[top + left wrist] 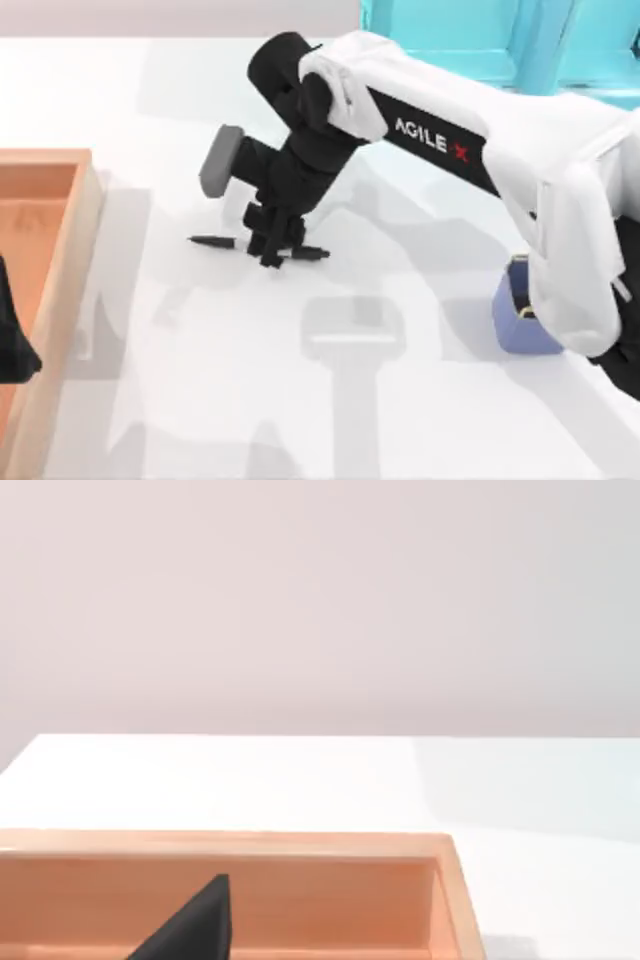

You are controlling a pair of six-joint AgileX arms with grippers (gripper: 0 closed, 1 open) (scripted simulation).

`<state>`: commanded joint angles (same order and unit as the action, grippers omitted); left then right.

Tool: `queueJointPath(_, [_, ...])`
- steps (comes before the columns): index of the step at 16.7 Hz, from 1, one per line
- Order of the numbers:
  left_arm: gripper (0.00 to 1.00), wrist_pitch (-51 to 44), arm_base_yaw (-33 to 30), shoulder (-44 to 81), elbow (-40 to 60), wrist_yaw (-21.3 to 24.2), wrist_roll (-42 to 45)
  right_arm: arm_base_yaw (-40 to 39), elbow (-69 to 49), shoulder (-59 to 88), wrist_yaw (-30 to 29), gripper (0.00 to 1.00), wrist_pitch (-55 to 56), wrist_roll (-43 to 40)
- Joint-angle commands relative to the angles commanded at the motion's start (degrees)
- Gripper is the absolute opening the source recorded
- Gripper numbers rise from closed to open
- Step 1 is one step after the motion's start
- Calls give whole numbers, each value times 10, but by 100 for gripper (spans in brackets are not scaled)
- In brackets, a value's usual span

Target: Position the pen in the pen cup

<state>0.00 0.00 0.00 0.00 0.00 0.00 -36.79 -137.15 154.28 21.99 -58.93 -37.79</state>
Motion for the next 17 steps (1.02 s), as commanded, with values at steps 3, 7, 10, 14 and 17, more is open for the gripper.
queueJointPath(3, [100, 0, 0, 0, 0, 0, 0, -20, 54, -57, -5, 0, -2, 23])
queueJointPath(7, [100, 0, 0, 0, 0, 0, 0, -64, 165, -205, -16, 0, -8, 68])
queueJointPath(10, [100, 0, 0, 0, 0, 0, 0, -99, 246, -306, -24, 0, -13, 101])
queueJointPath(14, [100, 0, 0, 0, 0, 0, 0, -122, 297, -359, -29, 0, -17, 123])
queueJointPath(17, [100, 0, 0, 0, 0, 0, 0, -119, 295, -357, -28, 0, -17, 124])
